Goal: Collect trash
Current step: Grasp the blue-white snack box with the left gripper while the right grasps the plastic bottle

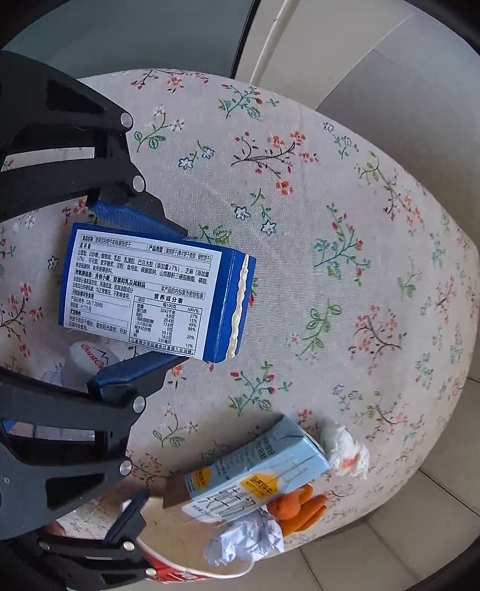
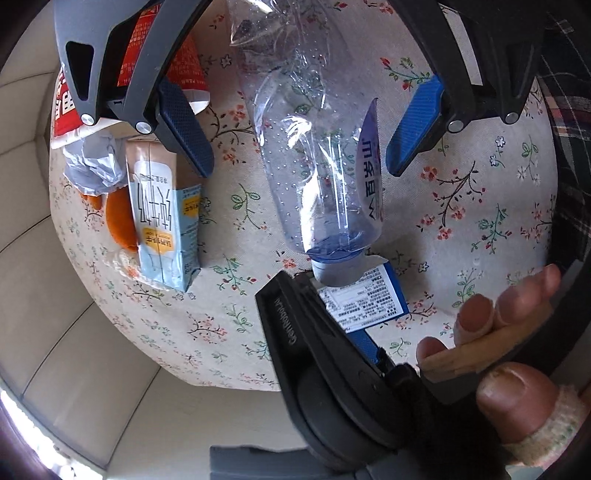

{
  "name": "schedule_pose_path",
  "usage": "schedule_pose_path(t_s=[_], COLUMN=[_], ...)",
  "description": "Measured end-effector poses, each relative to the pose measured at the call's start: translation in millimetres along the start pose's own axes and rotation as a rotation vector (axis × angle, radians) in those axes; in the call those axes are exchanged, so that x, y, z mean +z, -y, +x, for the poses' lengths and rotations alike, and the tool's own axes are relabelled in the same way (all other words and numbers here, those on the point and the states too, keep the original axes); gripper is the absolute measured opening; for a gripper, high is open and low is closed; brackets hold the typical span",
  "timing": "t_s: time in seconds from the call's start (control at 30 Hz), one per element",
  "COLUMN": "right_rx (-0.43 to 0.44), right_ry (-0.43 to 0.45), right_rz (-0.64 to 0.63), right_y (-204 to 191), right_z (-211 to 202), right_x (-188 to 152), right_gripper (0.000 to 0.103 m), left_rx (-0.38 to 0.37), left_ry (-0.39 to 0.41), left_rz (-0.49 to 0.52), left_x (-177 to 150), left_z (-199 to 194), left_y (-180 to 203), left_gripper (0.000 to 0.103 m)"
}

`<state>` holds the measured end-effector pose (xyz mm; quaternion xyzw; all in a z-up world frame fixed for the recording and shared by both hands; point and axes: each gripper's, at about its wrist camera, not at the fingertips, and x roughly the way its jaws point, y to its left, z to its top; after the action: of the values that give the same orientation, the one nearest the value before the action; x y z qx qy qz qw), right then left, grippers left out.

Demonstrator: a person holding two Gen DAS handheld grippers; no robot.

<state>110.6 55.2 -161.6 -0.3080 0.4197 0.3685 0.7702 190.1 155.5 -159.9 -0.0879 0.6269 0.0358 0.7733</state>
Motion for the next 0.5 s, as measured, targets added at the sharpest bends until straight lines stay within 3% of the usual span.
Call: schedule_pose_path(t_s=[0.33, 0.37, 0.43, 0.5], right_rx=[0.005, 0.001, 0.023, 0.039], right_ry=[-0.040, -0.040, -0.059, -0.065], right_rz=[-0.004, 0.001, 0.024, 0.048], right_y=[-7.5, -6.7, -3.6, -0.9], right_z=[9.1, 10.1, 14.2, 14.6], right_x=[7.5, 9.2, 12.4, 14.0], right_gripper=[0.091, 0.088, 0.063, 0.059], left_rx=[-0.041, -0.043, -0.042, -0.045], left_ry=[0.079, 0.085, 0.096, 0.102], left_rz=[-0.041, -0.046, -0.059, -0.076], left_x=[-1.5, -0.2, -0.8, -6.0], left_z=[-32.1, -33.4, -36.2, -38.3], left_y=[-10.3, -9.9, -7.6, -15.0], left_gripper=[0.056, 0.056, 0.056, 0.056])
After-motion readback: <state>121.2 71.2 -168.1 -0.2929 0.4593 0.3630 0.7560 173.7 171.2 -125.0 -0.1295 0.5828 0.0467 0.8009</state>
